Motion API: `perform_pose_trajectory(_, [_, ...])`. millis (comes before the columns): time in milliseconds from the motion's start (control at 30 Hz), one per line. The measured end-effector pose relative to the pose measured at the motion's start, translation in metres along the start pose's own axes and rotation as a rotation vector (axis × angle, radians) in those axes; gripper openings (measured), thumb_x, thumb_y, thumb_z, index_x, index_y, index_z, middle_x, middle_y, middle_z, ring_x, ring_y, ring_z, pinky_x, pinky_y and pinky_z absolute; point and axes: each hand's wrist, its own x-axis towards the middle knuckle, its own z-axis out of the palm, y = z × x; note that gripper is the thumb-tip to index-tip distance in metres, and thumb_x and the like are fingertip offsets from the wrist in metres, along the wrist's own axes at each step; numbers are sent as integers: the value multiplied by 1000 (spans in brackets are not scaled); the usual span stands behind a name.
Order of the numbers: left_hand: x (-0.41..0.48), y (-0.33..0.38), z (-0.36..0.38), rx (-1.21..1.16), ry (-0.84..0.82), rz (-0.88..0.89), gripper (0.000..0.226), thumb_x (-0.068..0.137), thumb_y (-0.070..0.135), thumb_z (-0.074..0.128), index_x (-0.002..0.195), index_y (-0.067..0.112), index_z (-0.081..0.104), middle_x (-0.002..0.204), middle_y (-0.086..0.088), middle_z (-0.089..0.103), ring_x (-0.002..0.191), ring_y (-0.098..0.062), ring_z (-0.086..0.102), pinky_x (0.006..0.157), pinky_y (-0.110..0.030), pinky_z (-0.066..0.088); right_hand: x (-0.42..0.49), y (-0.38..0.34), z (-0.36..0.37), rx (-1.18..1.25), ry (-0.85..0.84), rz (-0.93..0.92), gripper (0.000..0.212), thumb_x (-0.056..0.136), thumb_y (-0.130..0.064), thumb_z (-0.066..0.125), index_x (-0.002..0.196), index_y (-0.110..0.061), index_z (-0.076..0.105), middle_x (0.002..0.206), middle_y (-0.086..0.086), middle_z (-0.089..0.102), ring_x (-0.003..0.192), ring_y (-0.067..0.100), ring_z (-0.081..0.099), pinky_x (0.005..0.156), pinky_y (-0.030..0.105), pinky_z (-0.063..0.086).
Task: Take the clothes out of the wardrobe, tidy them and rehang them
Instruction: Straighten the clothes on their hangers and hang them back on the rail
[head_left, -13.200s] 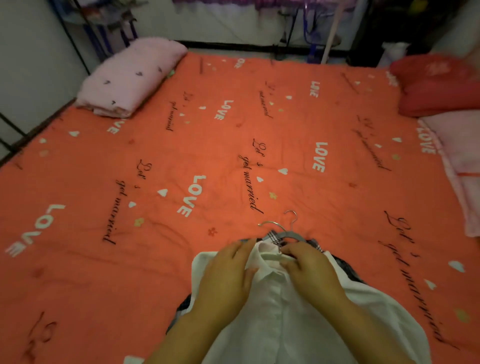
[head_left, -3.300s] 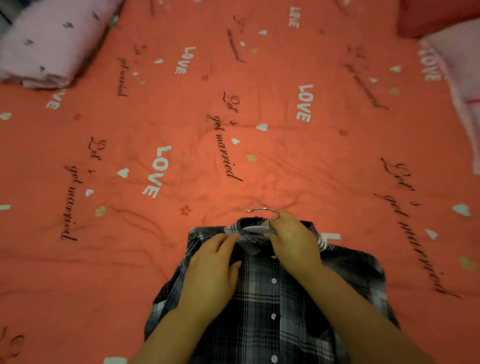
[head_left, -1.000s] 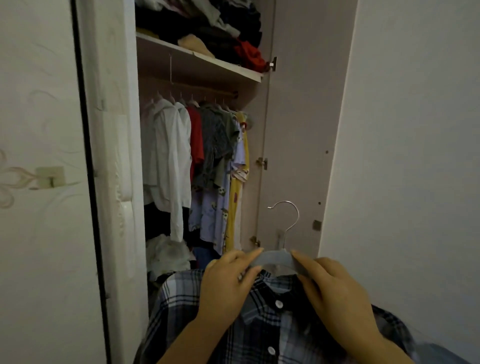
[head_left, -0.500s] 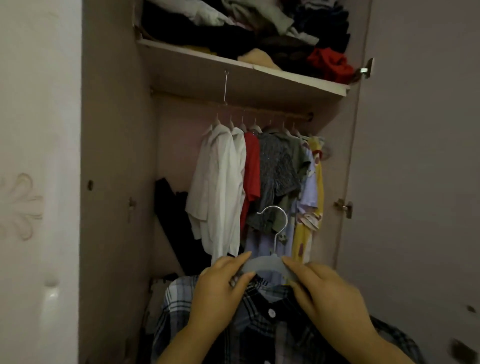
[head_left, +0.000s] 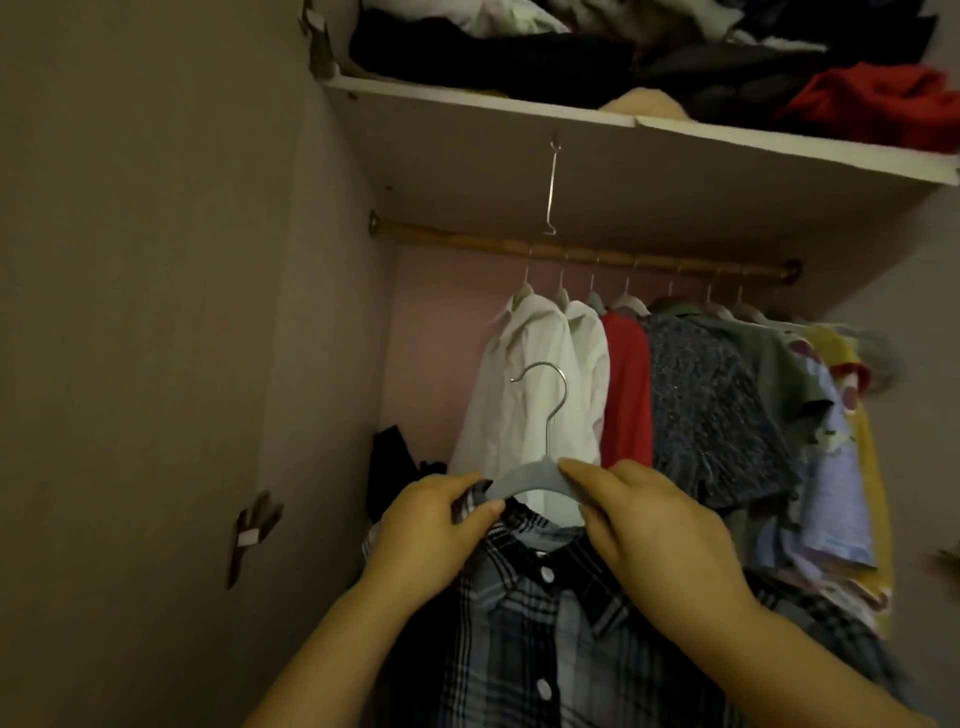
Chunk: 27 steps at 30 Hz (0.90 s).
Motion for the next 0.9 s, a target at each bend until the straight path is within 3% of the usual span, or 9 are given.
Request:
perform_pose_trajectory(233, [109, -70, -12, 345, 9, 10, 40, 87, 37, 61, 124, 25, 59, 118, -4, 61, 109, -24, 56, 90, -37, 47, 129, 26, 53, -41, 59, 45, 42, 97, -26, 41, 137, -37, 34, 105, -3, 51, 97, 19, 53, 58, 30, 41])
perform_pose_trajectory(333, [140, -87, -16, 426, 61, -25, 45, 87, 36, 61, 129, 22, 54, 123, -7, 58, 112, -24, 52, 94, -37, 44, 179, 32, 68, -64, 75, 55, 37, 94, -16, 44, 129, -28, 43, 101, 1, 52, 91, 22, 54, 50, 27, 33])
perform_pose_trajectory(500, [173, -99, -20, 695, 165, 32, 52, 90, 47, 50, 139, 33, 39, 128, 2, 51, 117, -20, 46, 92, -31, 38, 250, 39, 88, -63, 108, 60, 31, 91, -6, 49, 118, -19, 52, 104, 4, 55, 93, 24, 54, 53, 29, 35])
perform_pose_trajectory(567, [180, -100, -26, 791, 240, 84, 50, 85, 45, 59, 132, 30, 49, 120, 1, 57, 110, -21, 53, 87, -32, 41, 273, 42, 93, -75, 118, 43, 30, 89, -5, 52, 117, -17, 53, 105, 5, 56, 94, 25, 56, 58, 30, 36])
perform_pose_trajectory(667, [197, -110, -37, 941, 322, 197, 53, 52, 29, 89, 100, 16, 72, 92, -8, 70, 82, -28, 67, 68, -40, 53, 298, 48, 98, -57, 117, 63, 33, 88, -2, 52, 118, -15, 52, 107, 9, 55, 93, 29, 55, 61, 32, 35])
perform_pose_trajectory(800, [230, -122, -50, 1017, 391, 203, 55, 55, 22, 89, 104, 7, 70, 105, -19, 67, 96, -37, 65, 77, -52, 51, 329, 57, 105, -66, 116, 90, 35, 89, -1, 51, 121, -13, 50, 105, 11, 54, 78, 28, 43, 64, 32, 36])
perform_pose_trajectory(900, [253, -130, -59, 1112, 422, 218, 59, 53, 23, 89, 106, 5, 69, 109, -21, 66, 99, -40, 63, 81, -58, 48, 349, 61, 109, -56, 92, 120, 38, 88, 0, 53, 124, -13, 50, 111, 12, 53, 90, 31, 53, 65, 33, 37])
